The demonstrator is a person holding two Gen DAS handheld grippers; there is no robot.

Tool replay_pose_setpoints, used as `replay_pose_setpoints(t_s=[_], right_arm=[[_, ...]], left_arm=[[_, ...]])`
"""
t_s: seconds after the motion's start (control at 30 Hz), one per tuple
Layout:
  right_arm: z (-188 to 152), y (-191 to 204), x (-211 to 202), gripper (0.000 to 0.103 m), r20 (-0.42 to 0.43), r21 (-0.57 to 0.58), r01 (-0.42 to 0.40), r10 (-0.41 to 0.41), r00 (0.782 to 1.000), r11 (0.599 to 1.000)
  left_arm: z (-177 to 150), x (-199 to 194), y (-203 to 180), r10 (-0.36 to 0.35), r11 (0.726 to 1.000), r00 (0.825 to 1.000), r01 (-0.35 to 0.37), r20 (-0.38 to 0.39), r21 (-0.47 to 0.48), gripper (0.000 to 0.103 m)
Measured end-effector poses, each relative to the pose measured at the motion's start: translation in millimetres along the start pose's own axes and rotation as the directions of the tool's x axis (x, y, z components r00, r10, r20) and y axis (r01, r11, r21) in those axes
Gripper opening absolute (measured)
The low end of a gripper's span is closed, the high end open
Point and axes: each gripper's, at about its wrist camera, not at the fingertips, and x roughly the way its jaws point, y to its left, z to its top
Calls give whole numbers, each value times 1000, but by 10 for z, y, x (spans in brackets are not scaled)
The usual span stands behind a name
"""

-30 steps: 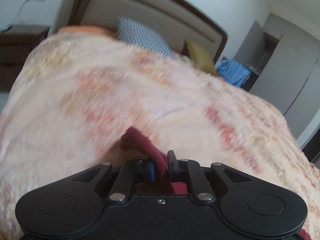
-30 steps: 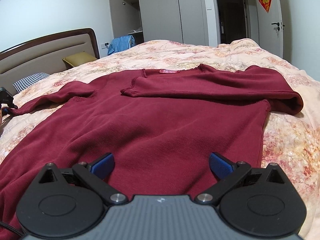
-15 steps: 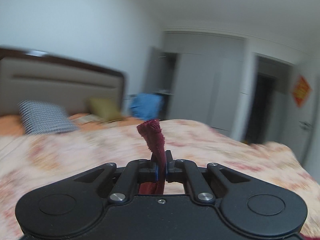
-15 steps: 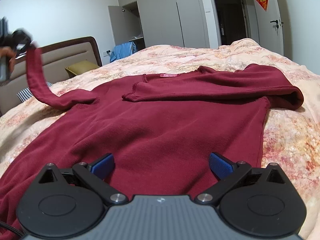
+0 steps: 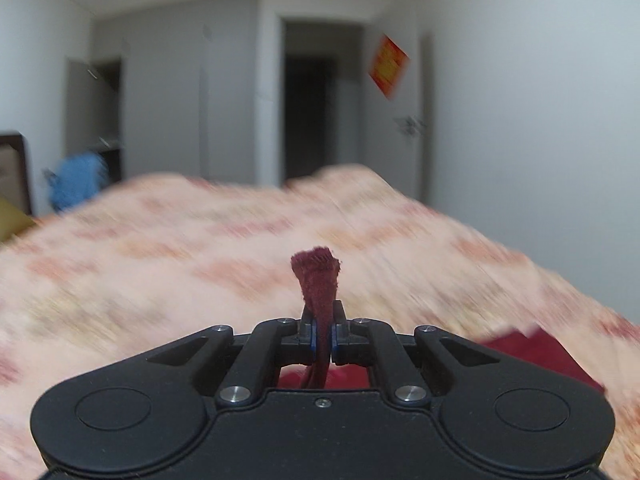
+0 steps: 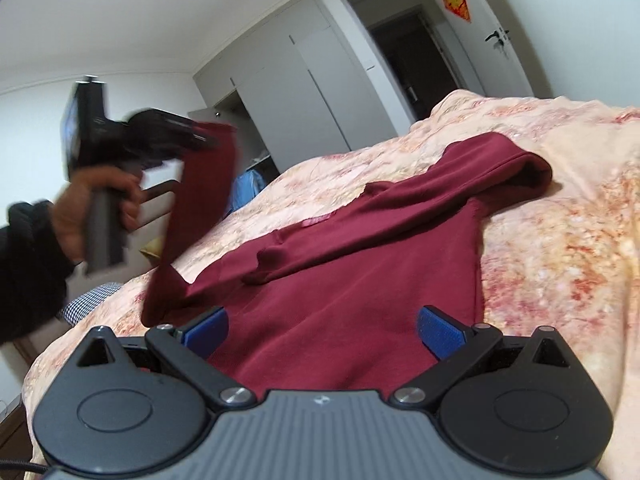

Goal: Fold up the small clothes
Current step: 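Lay the held sleeve across the sweater body and open the left gripper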

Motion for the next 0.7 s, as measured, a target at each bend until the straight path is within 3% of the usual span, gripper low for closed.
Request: replay_pose_setpoints(t_s=[0.1, 0.23, 0.43, 0.57, 0.7], right_arm=[[10, -14, 2, 103, -3, 4, 0, 0, 1000, 1000], [16, -46, -7, 103, -2, 18, -10, 10, 1000, 1000], [26, -57, 10, 103, -11, 23, -10, 11, 1000, 1000], [30, -69, 45, 103, -21, 24, -8, 9, 1000, 1000], [38, -69, 69, 103, -28, 27, -8, 8, 1000, 1000]], left_arm=[[-256, 186, -5, -94, 994, 992, 90, -81, -58, 13], [-405, 266, 61, -159, 983, 974, 142, -158, -113, 61], [-316, -36, 232, -140, 986, 979, 124, -150, -112, 98], [-287, -305, 474, -63, 995, 989, 52, -136, -79, 102], [-436, -642, 793, 60, 997, 991, -65, -123, -40, 102]])
